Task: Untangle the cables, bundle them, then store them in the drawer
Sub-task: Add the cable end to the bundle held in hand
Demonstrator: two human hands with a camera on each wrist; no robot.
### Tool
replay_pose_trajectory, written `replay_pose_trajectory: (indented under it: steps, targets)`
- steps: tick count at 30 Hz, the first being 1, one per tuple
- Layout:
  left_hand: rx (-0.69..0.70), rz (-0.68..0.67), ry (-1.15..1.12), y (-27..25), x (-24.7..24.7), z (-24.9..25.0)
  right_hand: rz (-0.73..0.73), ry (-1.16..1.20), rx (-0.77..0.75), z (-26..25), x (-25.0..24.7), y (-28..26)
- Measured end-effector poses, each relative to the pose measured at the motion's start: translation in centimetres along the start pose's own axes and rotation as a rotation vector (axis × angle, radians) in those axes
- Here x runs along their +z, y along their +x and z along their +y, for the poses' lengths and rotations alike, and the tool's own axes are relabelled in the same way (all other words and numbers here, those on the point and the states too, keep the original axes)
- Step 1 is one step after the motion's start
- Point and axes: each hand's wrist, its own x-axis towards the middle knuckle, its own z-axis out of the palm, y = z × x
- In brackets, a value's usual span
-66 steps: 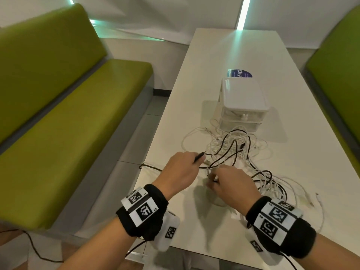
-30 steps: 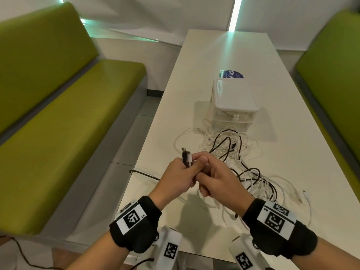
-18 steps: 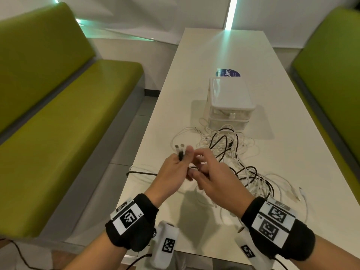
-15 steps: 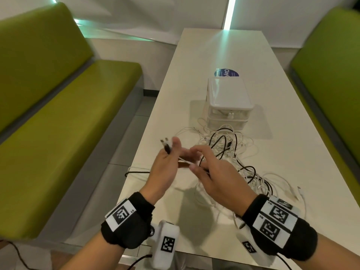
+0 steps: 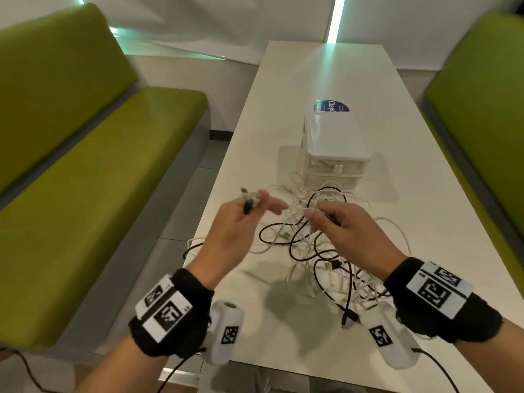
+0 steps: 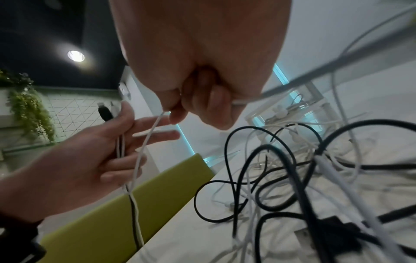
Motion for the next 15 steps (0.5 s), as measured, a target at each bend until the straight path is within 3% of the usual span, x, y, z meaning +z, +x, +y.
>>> replay_pose_trajectory:
  steps: [3, 7, 9, 13, 15]
  targets:
    - [0.020, -0.082, 0.046, -0.5, 1.5, -0.2, -0.026, -0.030, -0.025, -0.3, 0.5, 0.0]
    - [0.033, -0.181, 0.373, -0.3, 1.9, -1.3, -0.081, -0.087, -0.059, 0.1, 0.7, -0.3]
    - [0.033, -0.072, 0.400, 0.4, 1.0, -1.9, -0.124, -0.106, -0.047, 0.3, 0.6, -0.6]
    - [-0.056, 0.348, 0.313, 2.2, -3.4, -2.5, -0.141, -0.181, -0.032, 1.2, -0.5, -1.2]
    - [-0.096, 0.447, 0.283, 2.5, -5.6, -2.7, -0.148, -0.222, -0.038, 1.4, -1.3, -1.3]
